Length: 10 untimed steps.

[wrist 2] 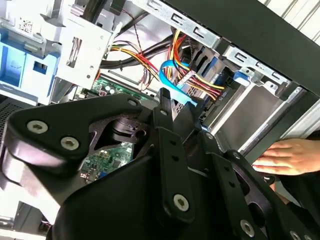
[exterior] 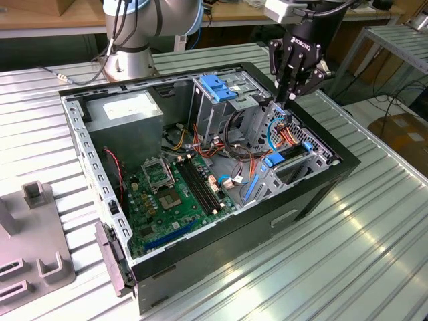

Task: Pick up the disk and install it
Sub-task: 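Insert the second disk wire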

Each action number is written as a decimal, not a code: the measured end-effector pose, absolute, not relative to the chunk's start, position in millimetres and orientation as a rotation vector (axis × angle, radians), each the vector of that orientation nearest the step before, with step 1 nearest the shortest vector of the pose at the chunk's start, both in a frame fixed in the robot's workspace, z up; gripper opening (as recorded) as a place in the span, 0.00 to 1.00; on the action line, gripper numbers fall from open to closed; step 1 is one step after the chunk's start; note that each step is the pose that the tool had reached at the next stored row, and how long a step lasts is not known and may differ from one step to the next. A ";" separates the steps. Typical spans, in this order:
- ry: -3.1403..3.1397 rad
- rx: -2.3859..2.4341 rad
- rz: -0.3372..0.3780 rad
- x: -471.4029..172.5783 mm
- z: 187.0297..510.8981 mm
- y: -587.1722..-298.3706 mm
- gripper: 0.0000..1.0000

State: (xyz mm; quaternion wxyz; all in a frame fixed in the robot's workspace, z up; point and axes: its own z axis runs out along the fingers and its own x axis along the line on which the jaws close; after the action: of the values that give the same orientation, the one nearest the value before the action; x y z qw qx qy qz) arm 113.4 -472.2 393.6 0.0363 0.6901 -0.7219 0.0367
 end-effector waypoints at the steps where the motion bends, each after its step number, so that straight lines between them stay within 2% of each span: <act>1: -2.217 2.119 0.113 113.4 393.5 -472.2 0.30; 6: -2.176 2.080 0.193 113.4 392.9 -472.2 0.30; 10: -2.163 2.067 0.220 113.5 388.0 -472.2 0.30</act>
State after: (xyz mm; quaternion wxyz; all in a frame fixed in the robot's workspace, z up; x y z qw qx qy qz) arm 113.5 -472.2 388.0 0.0711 0.6873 -0.7192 0.0730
